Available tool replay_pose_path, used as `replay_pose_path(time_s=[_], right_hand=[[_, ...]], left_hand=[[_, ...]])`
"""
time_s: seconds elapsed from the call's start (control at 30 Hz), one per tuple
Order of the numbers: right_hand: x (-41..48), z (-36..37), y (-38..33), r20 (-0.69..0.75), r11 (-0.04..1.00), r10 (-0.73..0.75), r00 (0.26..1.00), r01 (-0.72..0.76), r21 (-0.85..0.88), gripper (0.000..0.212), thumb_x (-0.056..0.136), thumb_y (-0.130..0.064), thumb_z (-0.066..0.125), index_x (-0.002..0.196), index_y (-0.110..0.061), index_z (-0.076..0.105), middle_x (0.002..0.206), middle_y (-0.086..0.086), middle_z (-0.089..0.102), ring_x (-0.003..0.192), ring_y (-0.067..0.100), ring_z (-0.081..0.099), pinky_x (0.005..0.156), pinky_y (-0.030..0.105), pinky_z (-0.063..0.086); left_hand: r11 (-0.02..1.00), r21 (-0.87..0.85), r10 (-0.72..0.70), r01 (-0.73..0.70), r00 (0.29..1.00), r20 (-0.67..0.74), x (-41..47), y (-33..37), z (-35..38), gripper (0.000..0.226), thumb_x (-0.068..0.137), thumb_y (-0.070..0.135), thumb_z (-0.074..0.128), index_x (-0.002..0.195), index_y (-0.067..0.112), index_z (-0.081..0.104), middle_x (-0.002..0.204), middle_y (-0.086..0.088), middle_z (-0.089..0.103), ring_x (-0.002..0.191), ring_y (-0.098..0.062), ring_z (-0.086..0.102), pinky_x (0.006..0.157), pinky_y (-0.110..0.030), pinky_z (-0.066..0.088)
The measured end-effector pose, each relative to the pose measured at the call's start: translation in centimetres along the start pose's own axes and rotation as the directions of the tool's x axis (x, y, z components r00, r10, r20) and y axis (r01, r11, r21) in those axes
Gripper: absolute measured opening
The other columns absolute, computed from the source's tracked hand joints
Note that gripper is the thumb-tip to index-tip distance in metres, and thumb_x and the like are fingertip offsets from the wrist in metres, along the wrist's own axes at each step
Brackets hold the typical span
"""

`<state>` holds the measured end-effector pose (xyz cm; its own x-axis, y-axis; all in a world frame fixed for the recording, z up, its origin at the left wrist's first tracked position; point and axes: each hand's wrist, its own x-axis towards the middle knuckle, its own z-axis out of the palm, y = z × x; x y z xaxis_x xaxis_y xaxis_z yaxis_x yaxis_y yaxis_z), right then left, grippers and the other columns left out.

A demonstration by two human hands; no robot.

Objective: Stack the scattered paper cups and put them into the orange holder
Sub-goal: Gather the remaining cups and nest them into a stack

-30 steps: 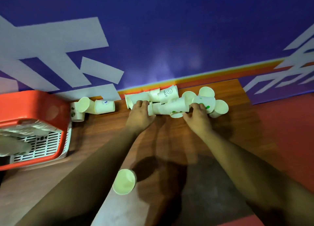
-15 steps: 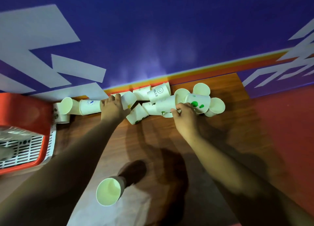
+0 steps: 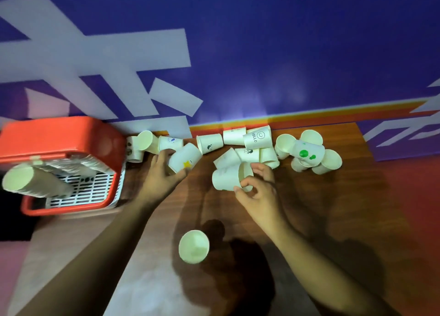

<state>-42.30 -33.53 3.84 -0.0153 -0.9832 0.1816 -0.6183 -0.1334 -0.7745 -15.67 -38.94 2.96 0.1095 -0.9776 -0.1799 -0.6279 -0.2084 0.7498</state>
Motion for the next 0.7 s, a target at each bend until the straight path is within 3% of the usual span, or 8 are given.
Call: replay_pose_path(time_s=[0.1, 0.17, 0.23, 0.33, 0.43, 0.53, 0.63, 0.7], right_hand=[[-3.0, 1.1, -2.6, 0.121, 0.999, 0.022, 0.992, -0.026, 0.025, 0.019, 0.074, -0.016, 0.079, 0.067, -0.016, 0.061, 0.138, 0.001, 0.046, 0.124, 0.01, 0.047, 0.094, 0.019, 0.048], [-4.8, 1.8, -3.7, 0.215, 0.996, 0.025, 0.976, -0.043, 0.083, 0.015, 0.073, -0.027, 0.072, 0.068, -0.021, 0.06, 0.135, -0.009, 0.049, 0.123, 0.011, 0.051, 0.097, 0.021, 0.045], [-6.6, 2.5, -4.7, 0.269, 0.994, 0.017, 0.963, -0.046, 0.1, 0.014, 0.073, -0.034, 0.069, 0.084, -0.028, 0.063, 0.132, -0.019, 0.048, 0.124, 0.006, 0.049, 0.101, 0.021, 0.043], [-9.0, 3.5, -5.7, 0.359, 0.992, 0.097, 0.928, -0.121, 0.046, 0.07, 0.072, -0.034, 0.08, 0.131, -0.043, 0.043, 0.134, -0.03, 0.044, 0.127, -0.001, 0.044, 0.105, 0.021, 0.042], [-10.4, 4.4, -6.6, 0.399, 0.99, 0.14, 0.906, -0.124, -0.066, 0.093, 0.069, -0.041, 0.081, 0.143, -0.045, 0.025, 0.138, -0.028, 0.043, 0.127, -0.003, 0.038, 0.106, 0.018, 0.035], [-11.3, 5.6, -6.8, 0.406, 0.98, 0.101, 0.908, -0.021, -0.197, 0.093, 0.07, -0.044, 0.079, 0.147, -0.038, 0.027, 0.142, -0.017, 0.043, 0.13, 0.005, 0.038, 0.109, 0.02, 0.03], [-12.3, 7.4, -6.3, 0.414, 0.962, 0.112, 0.904, 0.006, -0.274, 0.094, 0.068, -0.043, 0.081, 0.148, -0.03, 0.032, 0.142, -0.008, 0.047, 0.131, 0.014, 0.042, 0.109, 0.024, 0.03], [-12.8, 8.5, -5.9, 0.426, 0.949, 0.11, 0.898, 0.032, -0.314, 0.096, 0.069, -0.045, 0.08, 0.149, -0.03, 0.03, 0.146, -0.007, 0.044, 0.136, 0.015, 0.038, 0.112, 0.028, 0.028]], left_hand=[[0.986, -0.138, -0.09, 0.089, 0.996, 0.003, -2.6, -2.5, -1.9, 0.052, 0.068, 0.055, 0.069, 0.113, 0.038, 0.048, 0.123, -0.003, 0.052, 0.113, -0.021, 0.056, 0.093, -0.05, 0.053], [0.97, -0.193, -0.145, 0.144, 0.989, 0.01, -4.7, -3.7, -2.7, 0.051, 0.064, 0.055, 0.064, 0.108, 0.039, 0.043, 0.124, -0.005, 0.051, 0.112, -0.022, 0.056, 0.093, -0.05, 0.052], [0.95, -0.257, -0.18, 0.177, 0.984, 0.013, -6.6, -4.7, -3.1, 0.058, 0.061, 0.055, 0.06, 0.11, 0.033, 0.041, 0.125, -0.007, 0.05, 0.114, -0.026, 0.055, 0.096, -0.051, 0.05], [0.921, -0.331, -0.21, 0.205, 0.977, 0.022, -8.7, -5.8, -3.5, 0.056, 0.061, 0.052, 0.064, 0.107, 0.031, 0.04, 0.125, -0.008, 0.05, 0.115, -0.027, 0.055, 0.094, -0.049, 0.051], [0.903, -0.382, -0.206, 0.197, 0.978, 0.018, -10.1, -6.2, -3.8, 0.06, 0.068, 0.038, 0.072, 0.116, 0.023, 0.04, 0.123, -0.01, 0.055, 0.113, -0.023, 0.059, 0.087, -0.035, 0.051], [0.886, -0.436, -0.173, 0.16, 0.985, 0.012, -11.1, -6.8, -3.8, 0.063, 0.074, 0.029, 0.081, 0.123, 0.016, 0.042, 0.121, -0.007, 0.059, 0.111, -0.019, 0.062, 0.085, -0.029, 0.051], [0.908, -0.401, -0.12, 0.118, 0.993, 0.021, -11.9, -7.7, -3.8, 0.042, 0.078, 0.027, 0.084, 0.106, 0.025, 0.052, 0.116, -0.007, 0.062, 0.105, -0.016, 0.065, 0.076, -0.021, 0.051], [0.93, -0.358, -0.078, 0.086, 0.996, 0.037, -12.5, -8.1, -3.8, 0.043, 0.077, 0.03, 0.085, 0.11, 0.028, 0.057, 0.12, -0.006, 0.057, 0.104, -0.008, 0.062, 0.078, -0.016, 0.051]])
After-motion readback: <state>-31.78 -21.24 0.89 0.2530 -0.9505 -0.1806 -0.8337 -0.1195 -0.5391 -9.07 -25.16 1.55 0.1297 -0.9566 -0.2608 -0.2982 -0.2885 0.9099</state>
